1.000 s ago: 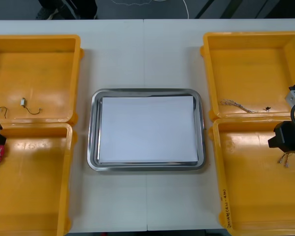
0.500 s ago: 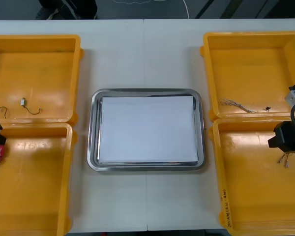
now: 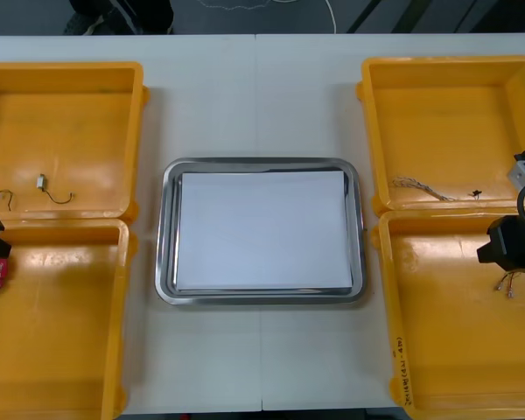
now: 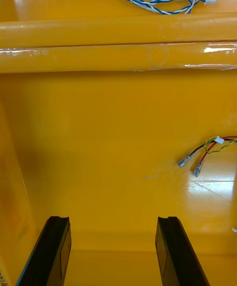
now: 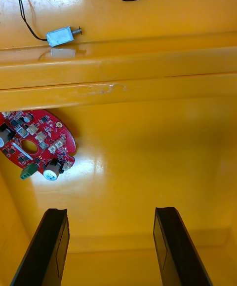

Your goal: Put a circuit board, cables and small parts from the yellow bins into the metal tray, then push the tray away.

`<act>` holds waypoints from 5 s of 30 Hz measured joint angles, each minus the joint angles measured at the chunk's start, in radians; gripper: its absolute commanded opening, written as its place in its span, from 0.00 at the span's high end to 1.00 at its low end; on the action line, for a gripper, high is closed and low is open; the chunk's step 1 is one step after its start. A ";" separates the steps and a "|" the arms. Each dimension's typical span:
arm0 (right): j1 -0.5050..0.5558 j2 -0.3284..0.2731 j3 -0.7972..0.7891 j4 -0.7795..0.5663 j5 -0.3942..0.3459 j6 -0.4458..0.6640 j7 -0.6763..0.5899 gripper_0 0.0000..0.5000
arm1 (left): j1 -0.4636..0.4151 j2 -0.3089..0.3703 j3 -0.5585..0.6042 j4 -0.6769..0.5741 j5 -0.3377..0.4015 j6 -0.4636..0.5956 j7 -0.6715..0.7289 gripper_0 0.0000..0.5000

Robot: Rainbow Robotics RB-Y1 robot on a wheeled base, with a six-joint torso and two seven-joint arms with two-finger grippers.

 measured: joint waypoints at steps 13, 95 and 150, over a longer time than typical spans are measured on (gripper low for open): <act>0.000 0.000 0.000 0.000 0.000 0.000 0.000 0.00 | 0.000 0.000 0.000 0.000 0.000 0.000 0.000 0.00; 0.179 -0.037 -0.056 0.264 0.098 -0.276 -0.234 0.00 | 0.166 0.040 0.042 0.274 0.103 -0.305 -1.232 0.00; 0.229 0.150 -0.057 0.361 0.206 -0.467 -0.197 0.00 | 0.236 -0.052 0.040 0.266 -0.028 -0.426 -1.232 0.00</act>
